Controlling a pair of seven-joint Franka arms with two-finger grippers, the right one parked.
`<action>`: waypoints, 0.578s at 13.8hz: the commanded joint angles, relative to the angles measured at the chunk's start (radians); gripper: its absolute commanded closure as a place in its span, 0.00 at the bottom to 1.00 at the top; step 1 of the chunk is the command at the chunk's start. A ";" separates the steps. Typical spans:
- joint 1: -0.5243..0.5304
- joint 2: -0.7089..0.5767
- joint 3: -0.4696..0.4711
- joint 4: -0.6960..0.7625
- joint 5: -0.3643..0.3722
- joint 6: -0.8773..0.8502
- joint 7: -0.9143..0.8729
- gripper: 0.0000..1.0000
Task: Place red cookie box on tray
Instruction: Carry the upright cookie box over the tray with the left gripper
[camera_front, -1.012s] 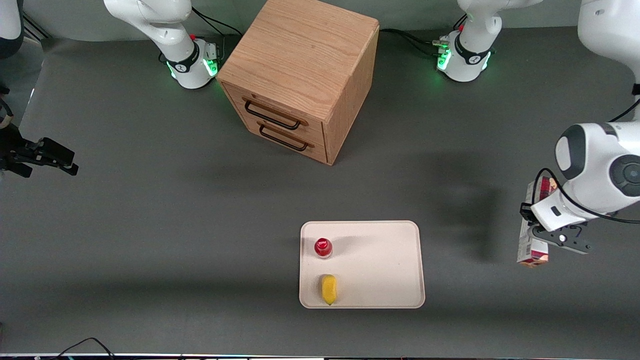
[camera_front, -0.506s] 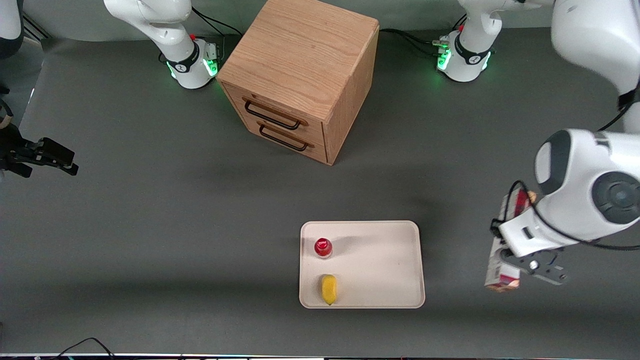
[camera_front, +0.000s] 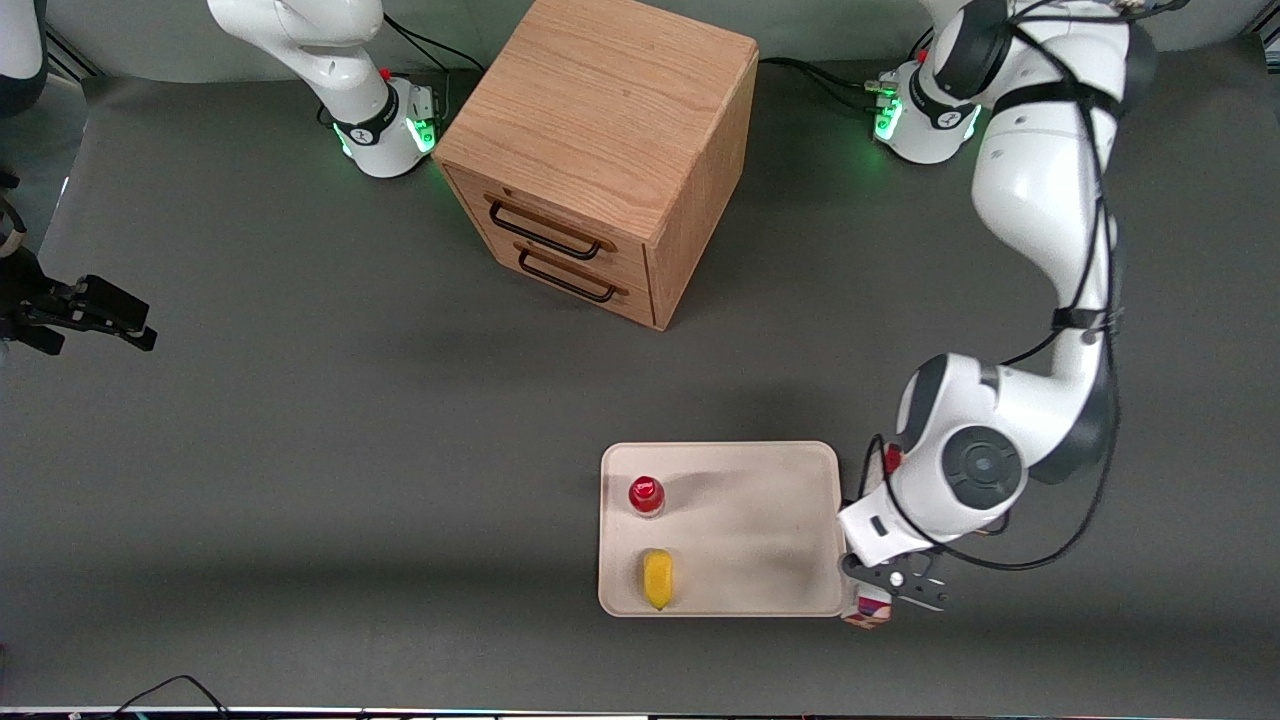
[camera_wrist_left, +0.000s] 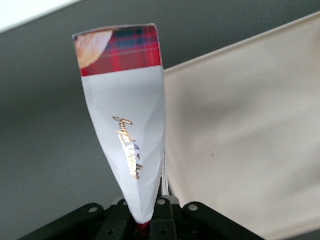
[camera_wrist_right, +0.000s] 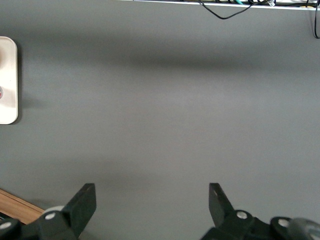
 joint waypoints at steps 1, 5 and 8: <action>-0.027 0.060 0.011 0.060 -0.009 0.007 -0.063 1.00; -0.037 0.074 0.011 0.054 -0.094 -0.016 -0.147 1.00; -0.041 0.084 0.013 0.046 -0.124 -0.013 -0.181 1.00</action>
